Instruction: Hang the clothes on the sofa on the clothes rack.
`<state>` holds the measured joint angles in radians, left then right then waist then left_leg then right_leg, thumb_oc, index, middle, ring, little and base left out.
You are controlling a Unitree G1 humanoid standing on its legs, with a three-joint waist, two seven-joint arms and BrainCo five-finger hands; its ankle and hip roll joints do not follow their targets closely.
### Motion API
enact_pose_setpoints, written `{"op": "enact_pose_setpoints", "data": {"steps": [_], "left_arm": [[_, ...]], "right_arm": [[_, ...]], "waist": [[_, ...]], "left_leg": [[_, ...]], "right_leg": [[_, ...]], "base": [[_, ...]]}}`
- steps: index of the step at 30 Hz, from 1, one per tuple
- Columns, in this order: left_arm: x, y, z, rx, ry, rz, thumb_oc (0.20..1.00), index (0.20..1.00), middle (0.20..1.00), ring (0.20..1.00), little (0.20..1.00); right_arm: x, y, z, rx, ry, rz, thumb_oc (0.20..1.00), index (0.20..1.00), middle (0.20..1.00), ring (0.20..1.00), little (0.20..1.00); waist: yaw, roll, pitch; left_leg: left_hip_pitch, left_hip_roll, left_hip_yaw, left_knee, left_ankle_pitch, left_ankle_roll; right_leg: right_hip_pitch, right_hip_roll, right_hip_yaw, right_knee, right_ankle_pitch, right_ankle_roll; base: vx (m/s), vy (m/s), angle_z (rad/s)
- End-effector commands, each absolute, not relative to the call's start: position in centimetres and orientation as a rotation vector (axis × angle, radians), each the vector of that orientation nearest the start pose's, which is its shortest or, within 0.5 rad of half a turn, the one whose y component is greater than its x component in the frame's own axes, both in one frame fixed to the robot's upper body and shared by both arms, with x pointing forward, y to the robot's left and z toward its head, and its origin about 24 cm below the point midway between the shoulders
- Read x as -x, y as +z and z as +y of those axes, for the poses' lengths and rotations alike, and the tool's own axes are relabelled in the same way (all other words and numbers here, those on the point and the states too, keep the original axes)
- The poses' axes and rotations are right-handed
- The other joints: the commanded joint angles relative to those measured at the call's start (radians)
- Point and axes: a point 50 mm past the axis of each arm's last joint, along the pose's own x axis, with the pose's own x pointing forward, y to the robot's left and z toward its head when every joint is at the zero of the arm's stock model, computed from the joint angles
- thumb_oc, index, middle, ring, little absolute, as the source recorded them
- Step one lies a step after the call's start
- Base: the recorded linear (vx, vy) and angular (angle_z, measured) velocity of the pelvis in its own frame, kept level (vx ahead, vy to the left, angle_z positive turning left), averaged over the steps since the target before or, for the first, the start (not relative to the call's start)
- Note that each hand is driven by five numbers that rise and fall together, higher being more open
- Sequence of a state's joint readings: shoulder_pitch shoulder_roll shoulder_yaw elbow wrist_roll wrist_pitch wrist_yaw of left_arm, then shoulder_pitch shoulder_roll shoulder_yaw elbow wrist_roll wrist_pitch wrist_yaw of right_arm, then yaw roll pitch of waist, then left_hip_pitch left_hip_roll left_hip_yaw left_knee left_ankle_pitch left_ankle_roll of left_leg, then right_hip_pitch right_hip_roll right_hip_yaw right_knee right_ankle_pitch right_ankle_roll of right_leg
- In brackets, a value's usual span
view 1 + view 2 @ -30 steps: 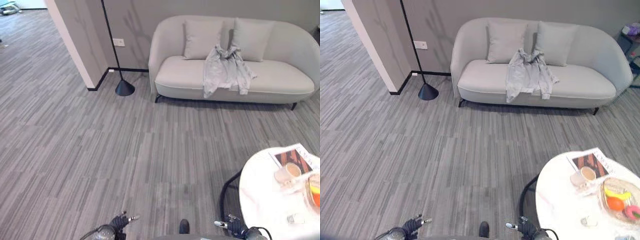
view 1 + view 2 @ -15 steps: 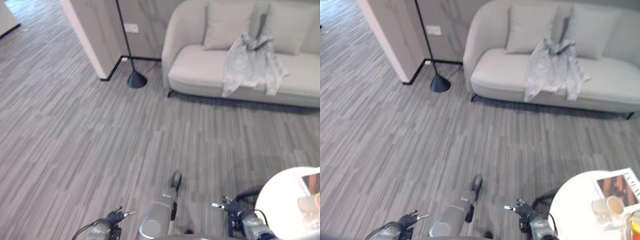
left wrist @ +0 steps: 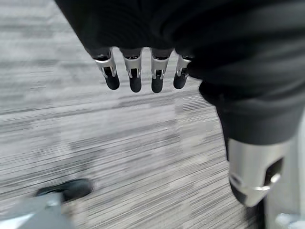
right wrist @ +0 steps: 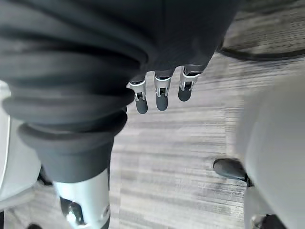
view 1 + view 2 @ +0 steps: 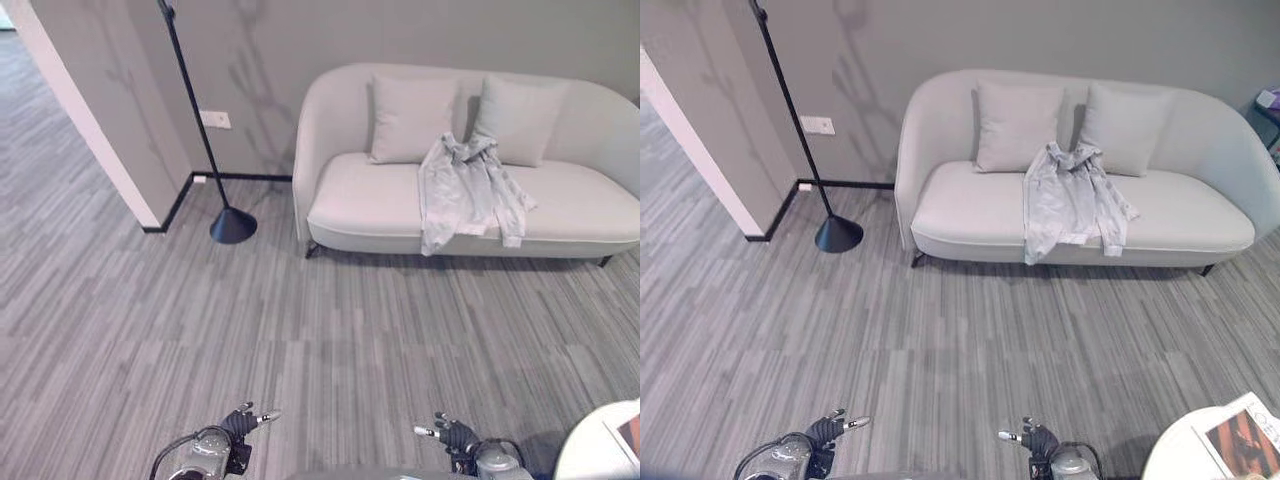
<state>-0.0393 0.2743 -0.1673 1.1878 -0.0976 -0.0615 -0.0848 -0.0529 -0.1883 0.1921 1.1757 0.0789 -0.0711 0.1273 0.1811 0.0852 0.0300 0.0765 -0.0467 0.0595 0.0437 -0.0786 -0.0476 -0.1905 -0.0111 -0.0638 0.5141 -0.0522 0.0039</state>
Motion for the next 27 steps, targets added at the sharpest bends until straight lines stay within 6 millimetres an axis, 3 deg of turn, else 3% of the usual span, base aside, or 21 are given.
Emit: {"op": "enact_pose_setpoints", "data": {"steps": [1,3,5,7,10,14,18,19,20,21,23,24,26,27], "left_arm": [[-12.8,-14.4,25.2,-0.228,0.032,1.061,1.000,1.000,1.000,1.000,1.000],[-13.0,-14.3,25.2,-0.226,0.039,1.053,1.000,1.000,1.000,1.000,1.000],[-13.5,-14.1,25.0,-0.220,0.035,1.032,1.000,1.000,1.000,1.000,1.000],[-13.5,-14.2,24.8,-0.216,0.031,1.032,1.000,1.000,1.000,1.000,1.000],[-13.7,-14.2,24.7,-0.220,0.026,1.030,1.000,1.000,1.000,1.000,1.000],[-13.2,-14.4,24.2,-0.214,0.011,1.041,1.000,1.000,1.000,1.000,1.000],[-12.5,-14.6,24.3,-0.205,0.015,1.053,1.000,1.000,1.000,1.000,1.000],[-12.3,-14.6,24.2,-0.199,0.016,1.056,1.000,1.000,1.000,1.000,1.000],[-12.3,-14.7,24.1,-0.202,0.008,1.056,1.000,1.000,1.000,1.000,1.000],[-12.3,-14.7,24.1,-0.201,0.007,1.057,1.000,1.000,1.000,1.000,1.000],[-12.9,-14.5,24.0,-0.201,-0.003,1.038,1.000,1.000,1.000,1.000,1.000],[-13.2,-14.3,24.1,-0.210,-0.001,1.031,1.000,1.000,1.000,1.000,1.000],[-13.7,-14.1,24.1,-0.210,-0.002,1.011,1.000,1.000,1.000,1.000,1.000],[-13.7,-14.1,24.1,-0.210,-0.002,1.011,1.000,1.000,1.000,1.000,1.000]], "right_arm": [[-14.1,-14.8,-20.9,0.148,0.106,1.014,1.000,1.000,1.000,1.000,1.000],[-14.0,-14.8,-20.8,0.147,0.108,1.017,1.000,1.000,1.000,1.000,1.000],[-13.8,-14.9,-20.7,0.153,0.116,1.025,1.000,1.000,1.000,1.000,1.000],[-13.8,-14.9,-20.7,0.166,0.130,1.034,1.000,1.000,1.000,1.000,1.000],[-13.4,-15.1,-20.7,0.174,0.137,1.049,1.000,1.000,1.000,1.000,1.000],[-12.4,-15.2,-21.6,0.177,0.111,1.063,1.000,1.000,1.000,1.000,1.000],[-11.8,-15.2,-22.4,0.175,0.081,1.065,1.000,1.000,1.000,1.000,1.000],[-11.7,-15.2,-22.5,0.175,0.077,1.068,1.000,1.000,1.000,1.000,1.000],[-11.4,-15.1,-22.9,0.181,0.064,1.067,1.000,1.000,1.000,1.000,1.000],[-11.4,-15.1,-22.9,0.181,0.063,1.068,1.000,1.000,1.000,1.000,1.000],[-12.1,-14.7,-23.5,0.180,0.036,1.037,1.000,1.000,1.000,1.000,1.000],[-12.6,-14.5,-23.6,0.189,0.028,1.028,1.000,1.000,1.000,1.000,1.000],[-12.9,-14.4,-23.8,0.200,0.026,1.021,1.000,1.000,1.000,1.000,1.000],[-12.9,-14.4,-23.9,0.201,0.026,1.021,1.000,1.000,1.000,1.000,1.000]], "waist": [[-0.007,-0.068,0.032],[-0.018,-0.069,0.039],[-0.062,-0.053,0.063],[-0.089,-0.043,0.076],[-0.102,-0.059,0.063],[-0.124,-0.072,0.002],[-0.129,-0.072,-0.031],[-0.130,-0.077,-0.036],[-0.123,-0.101,-0.036],[-0.121,-0.092,-0.035],[-0.103,-0.141,0.004],[-0.098,-0.153,0.024],[-0.077,-0.154,0.047],[-0.075,-0.150,0.052]], "left_leg": [[-0.008,0.023,-0.090,-0.131,0.135,0.039],[0.012,0.022,-0.099,-0.131,0.124,0.042],[0.064,0.040,-0.130,-0.131,0.097,0.053],[0.101,0.069,-0.139,-0.131,0.082,0.050],[0.118,0.080,-0.153,-0.131,0.071,0.055],[0.127,0.162,-0.181,-0.131,0.119,0.068],[0.147,0.241,-0.154,-0.118,0.164,0.071],[0.142,0.254,-0.145,-0.079,0.167,0.075],[0.102,0.260,-0.131,0.043,0.162,0.086],[0.108,0.269,-0.128,0.047,0.152,0.085],[-0.016,0.262,-0.121,0.279,0.125,0.107],[-0.062,0.261,-0.112,0.336,0.107,0.109],[-0.106,0.222,-0.112,0.332,0.087,0.107],[-0.100,0.225,-0.111,0.337,0.082,0.106]], "right_leg": [[0.113,-0.052,-0.022,-0.372,0.128,0.006],[0.086,-0.046,-0.020,-0.456,0.133,0.009],[-0.059,-0.036,-0.012,-0.601,0.150,0.018],[-0.138,-0.038,-0.028,-0.601,0.154,0.029],[-0.118,-0.032,-0.030,-0.601,0.172,0.032],[-0.077,-0.006,0.008,-0.601,0.222,0.048],[-0.032,0.026,0.012,-0.601,0.219,0.053],[-0.015,0.028,0.012,-0.601,0.218,0.052],[0.027,0.024,0.011,-0.601,0.212,0.046],[0.034,0.033,0.010,-0.601,0.208,0.046],[0.072,0.002,0.014,-0.601,0.216,0.037],[0.091,-0.001,0.010,-0.601,0.207,0.033],[0.121,0.008,0.012,-0.601,0.190,0.029],[0.127,0.012,0.013,-0.601,0.188,0.028]], "base": [[0.33,0.016,0.33],[0.24,0.007,-0.04],[0.34,0.014,-0.46],[0.37,-0.049,0.39],[0.35,-0.161,0.41],[0.40,-0.284,0.70],[0.35,-0.259,0.38],[0.39,-0.348,0.37],[0.31,-0.259,0.05],[0.28,-0.301,-0.23],[0.16,-0.306,-0.16],[0.11,-0.285,0.11],[0.10,-0.150,0.06],[0.11,-0.088,-0.12]]}}
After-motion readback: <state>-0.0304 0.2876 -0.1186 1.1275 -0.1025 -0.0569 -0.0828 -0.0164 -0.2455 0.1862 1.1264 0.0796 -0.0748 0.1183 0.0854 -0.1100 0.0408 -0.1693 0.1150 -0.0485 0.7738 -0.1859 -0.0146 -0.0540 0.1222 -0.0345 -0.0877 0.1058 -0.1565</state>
